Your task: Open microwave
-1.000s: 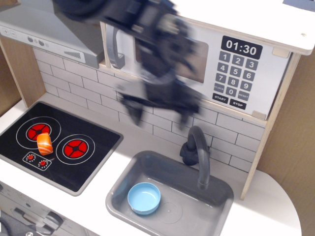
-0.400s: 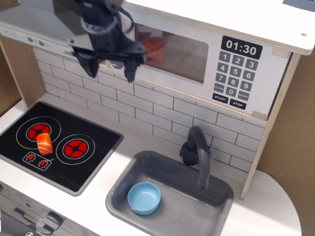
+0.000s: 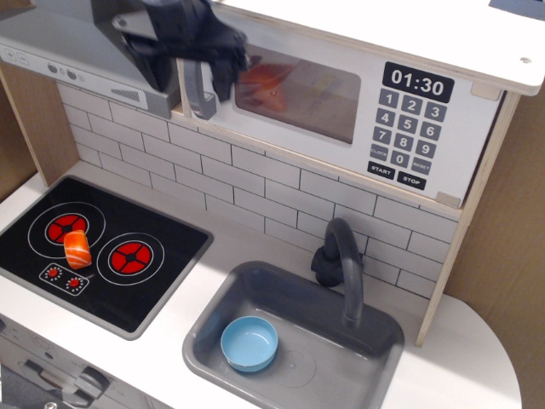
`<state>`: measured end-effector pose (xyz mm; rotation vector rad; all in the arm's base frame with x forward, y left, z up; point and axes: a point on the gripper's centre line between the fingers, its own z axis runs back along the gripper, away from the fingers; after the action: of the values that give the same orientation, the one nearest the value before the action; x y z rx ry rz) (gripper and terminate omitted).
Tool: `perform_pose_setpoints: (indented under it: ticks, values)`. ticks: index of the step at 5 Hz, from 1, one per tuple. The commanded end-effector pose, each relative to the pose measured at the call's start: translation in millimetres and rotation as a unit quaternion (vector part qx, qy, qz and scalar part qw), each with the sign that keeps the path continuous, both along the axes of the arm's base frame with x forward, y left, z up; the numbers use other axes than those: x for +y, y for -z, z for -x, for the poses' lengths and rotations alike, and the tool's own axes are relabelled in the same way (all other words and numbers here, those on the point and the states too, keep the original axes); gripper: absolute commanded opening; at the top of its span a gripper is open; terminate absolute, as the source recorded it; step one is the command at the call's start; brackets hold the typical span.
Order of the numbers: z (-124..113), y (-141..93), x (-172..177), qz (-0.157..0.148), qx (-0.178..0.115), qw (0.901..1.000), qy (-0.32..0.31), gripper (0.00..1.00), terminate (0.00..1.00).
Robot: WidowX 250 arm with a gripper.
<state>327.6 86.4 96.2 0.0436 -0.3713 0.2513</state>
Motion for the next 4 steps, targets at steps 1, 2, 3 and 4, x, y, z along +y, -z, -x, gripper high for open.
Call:
perform_pose_setpoints:
  ticks: [1,2,3,4]
  values:
    - [-20.2,-11.0,19.3,-0.033,-0.028,0.9984,-0.035,1.00,0.00]
    - [-22.8,-3.6,20.5,-0.039,-0.030,0.9984,-0.027,1.00,0.00]
    - [-25.5,-2.0,19.2,-0.026,-0.026,0.9993,-0.008,0.00,0.00]
    - [-24.2,-1.1,16.0,-0.027,-0.035,0.9989,0.018,0.00,0.00]
